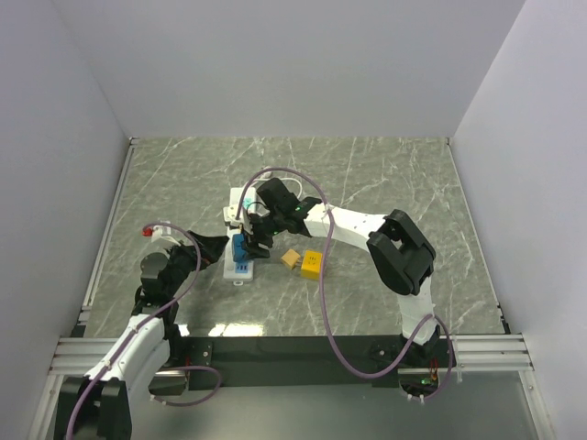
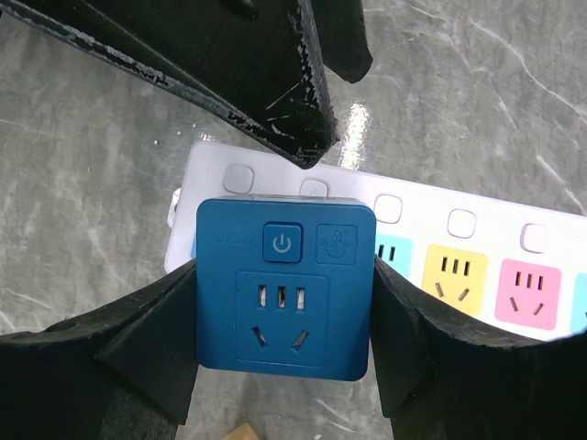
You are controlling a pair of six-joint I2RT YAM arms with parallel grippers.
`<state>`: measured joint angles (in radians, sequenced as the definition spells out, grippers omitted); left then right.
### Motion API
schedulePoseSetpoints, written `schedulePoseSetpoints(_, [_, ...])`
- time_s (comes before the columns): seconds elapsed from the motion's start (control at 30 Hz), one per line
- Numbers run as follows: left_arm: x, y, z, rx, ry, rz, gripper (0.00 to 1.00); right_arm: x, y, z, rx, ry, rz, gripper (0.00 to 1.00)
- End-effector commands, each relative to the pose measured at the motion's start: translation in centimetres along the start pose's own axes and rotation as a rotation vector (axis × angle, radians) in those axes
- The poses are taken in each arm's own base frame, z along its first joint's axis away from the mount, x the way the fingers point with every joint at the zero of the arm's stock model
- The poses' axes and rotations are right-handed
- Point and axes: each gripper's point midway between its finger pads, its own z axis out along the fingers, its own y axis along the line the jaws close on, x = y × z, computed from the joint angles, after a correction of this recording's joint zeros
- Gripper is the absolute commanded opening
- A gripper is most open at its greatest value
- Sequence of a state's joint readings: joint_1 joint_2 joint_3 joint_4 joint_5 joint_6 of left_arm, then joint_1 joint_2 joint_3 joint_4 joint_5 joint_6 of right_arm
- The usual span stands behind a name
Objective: Insert the plug
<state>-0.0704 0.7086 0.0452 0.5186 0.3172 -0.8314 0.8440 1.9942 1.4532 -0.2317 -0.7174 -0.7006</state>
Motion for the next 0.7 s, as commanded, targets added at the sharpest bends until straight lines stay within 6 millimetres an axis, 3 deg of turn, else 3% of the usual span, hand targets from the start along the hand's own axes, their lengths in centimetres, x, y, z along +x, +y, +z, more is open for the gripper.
schedulePoseSetpoints(0.0, [-0.6,-1.0,0.1,0.051,-0.015,0.032,0.96,-0.2,-0.8,0.0,0.020,0.011,-0.008,0.00])
schedulePoseSetpoints(0.67, [-0.4,-1.9,-0.7,0.099,-0.019,0.048,0.96,1.0,-0.4,1.4,0.054,0.076,0.063,0.00])
